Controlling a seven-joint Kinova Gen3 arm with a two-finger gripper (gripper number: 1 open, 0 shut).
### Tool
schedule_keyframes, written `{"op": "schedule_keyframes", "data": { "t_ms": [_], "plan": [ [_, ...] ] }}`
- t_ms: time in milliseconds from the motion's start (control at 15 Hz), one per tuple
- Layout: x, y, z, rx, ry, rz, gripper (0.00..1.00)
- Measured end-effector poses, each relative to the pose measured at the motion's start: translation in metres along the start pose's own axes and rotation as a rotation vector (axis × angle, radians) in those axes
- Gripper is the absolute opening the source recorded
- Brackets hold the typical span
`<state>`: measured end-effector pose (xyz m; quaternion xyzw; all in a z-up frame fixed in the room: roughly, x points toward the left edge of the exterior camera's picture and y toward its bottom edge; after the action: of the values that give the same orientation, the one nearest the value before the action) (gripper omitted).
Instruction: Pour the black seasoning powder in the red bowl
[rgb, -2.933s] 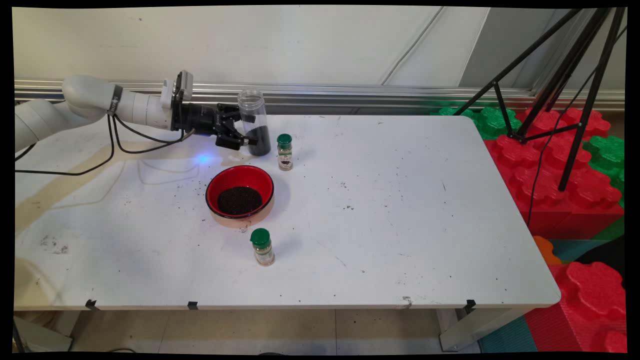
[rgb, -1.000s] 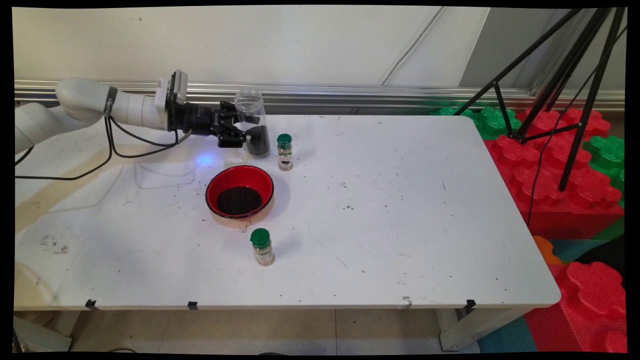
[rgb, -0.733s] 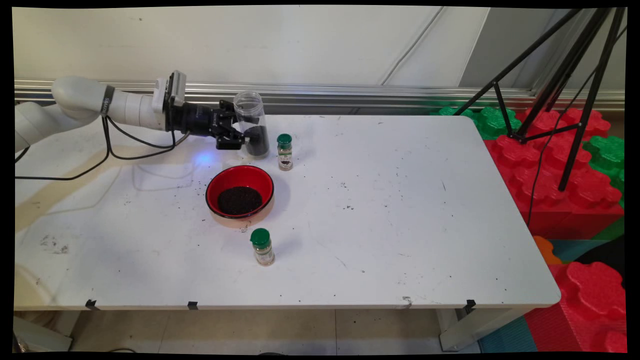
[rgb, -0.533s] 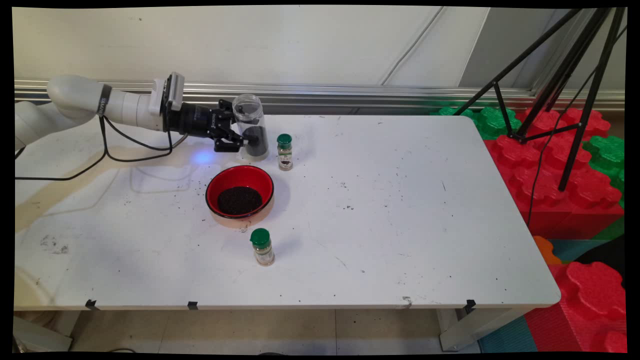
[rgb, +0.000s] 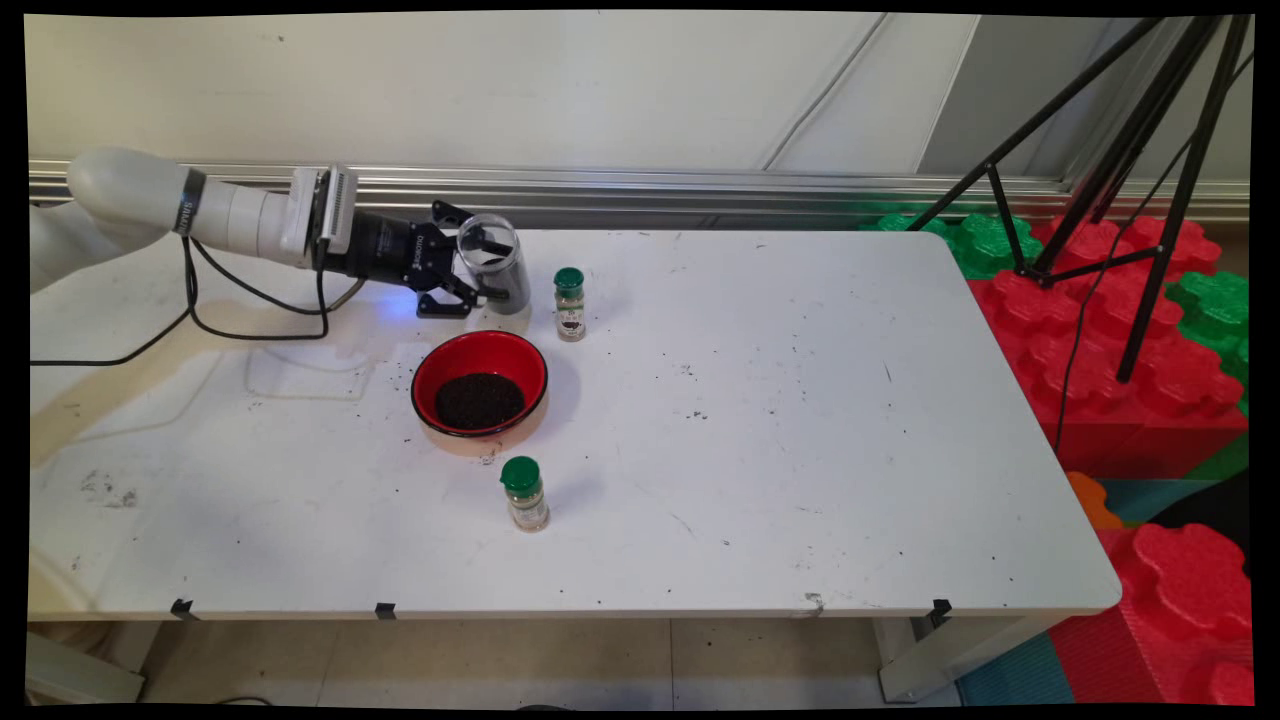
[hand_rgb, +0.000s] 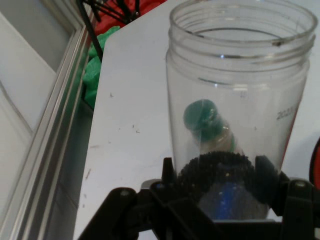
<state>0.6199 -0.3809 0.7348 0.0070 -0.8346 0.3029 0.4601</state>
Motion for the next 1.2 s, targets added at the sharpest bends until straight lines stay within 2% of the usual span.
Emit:
{"op": "schedule_keyframes", "data": {
  "t_ms": [667,1200],
  "plan": [
    [0.011,0.013,-0.005,-0.015,-0.059,0.32,0.0],
    [0.013,0.018,-0.009,-0.014,-0.101,0.519,0.0]
  ]
}}
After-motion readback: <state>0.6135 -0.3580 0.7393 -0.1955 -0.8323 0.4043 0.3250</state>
